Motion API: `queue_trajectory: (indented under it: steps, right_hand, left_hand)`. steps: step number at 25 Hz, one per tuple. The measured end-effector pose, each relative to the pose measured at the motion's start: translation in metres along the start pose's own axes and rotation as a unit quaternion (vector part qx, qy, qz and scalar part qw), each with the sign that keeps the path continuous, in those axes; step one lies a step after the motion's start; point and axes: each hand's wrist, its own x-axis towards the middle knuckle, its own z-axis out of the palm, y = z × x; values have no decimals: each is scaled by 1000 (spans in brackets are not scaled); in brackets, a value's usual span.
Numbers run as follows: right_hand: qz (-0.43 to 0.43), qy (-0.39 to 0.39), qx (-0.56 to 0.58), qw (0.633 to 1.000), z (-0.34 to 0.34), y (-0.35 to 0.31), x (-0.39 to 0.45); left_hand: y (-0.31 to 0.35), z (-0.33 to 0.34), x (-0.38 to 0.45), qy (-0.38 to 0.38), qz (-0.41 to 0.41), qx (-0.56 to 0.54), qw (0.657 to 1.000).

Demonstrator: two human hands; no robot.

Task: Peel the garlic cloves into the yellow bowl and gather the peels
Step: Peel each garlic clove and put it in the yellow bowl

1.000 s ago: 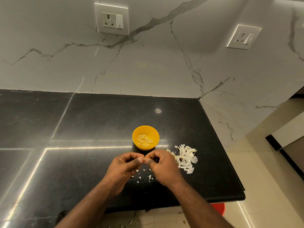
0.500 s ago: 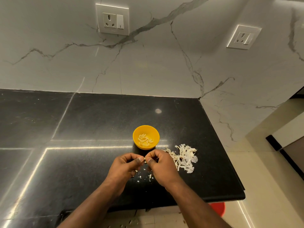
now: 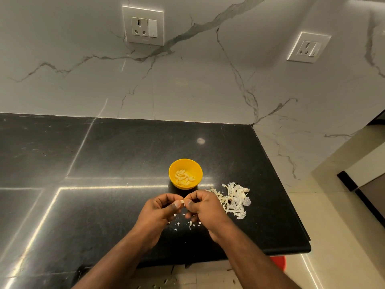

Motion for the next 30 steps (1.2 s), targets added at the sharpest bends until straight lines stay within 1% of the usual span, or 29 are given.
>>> queue_trajectory:
  steps: [2,5,7,8,9,11,13,16,17,19,22,24,26,27,30]
  right_hand:
    - [54,-19,51,997,-2,-5,-1]
    - [127,-51,125,983,-5,-8,0]
    - [148,-60,152,976,-6,-7,0]
    - [134,-52,136,980,-5,-5,1]
    - [97,-36,97,990,-3,-3,1]
    - [-11,14,-7,1000,1,3,3]
    - [-112,64,-104,986,3,10,5]
    - [-223,110,-197,948,5,20,5]
    - [-243,118,-208,940,6,21,5]
    - [-249,125,-212,937,7,21,6]
    - [-199,116,-196,953,6,22,8]
    - [-142,81,-158,974,4,19,8]
    - [-58,27,-73,995,4,13,6]
    - [-15,2,-16,1000,4,9,5]
    - [82,-48,116,989,1,0,2]
  left_hand:
    - [-1,1,0,16,24,27,999]
    - [-1,4,0,25,59,63,996]
    - [-1,4,-1,27,73,83,994]
    - [-1,4,0,30,74,96,992]
    - [-1,4,0,34,70,106,991]
    - [-1,3,1,38,45,93,994]
    - [1,4,2,33,-6,36,999]
    - [8,7,1,19,-84,-47,995]
    - [9,8,0,15,-96,-62,993]
    - [8,9,1,10,-93,-78,993]
    - [7,7,2,23,-59,-63,996]
    - [7,5,3,34,-41,-47,997]
    - [8,3,3,39,-26,-37,998]
    - [8,1,3,40,-20,-33,998]
    - [6,-1,3,41,-7,-14,999]
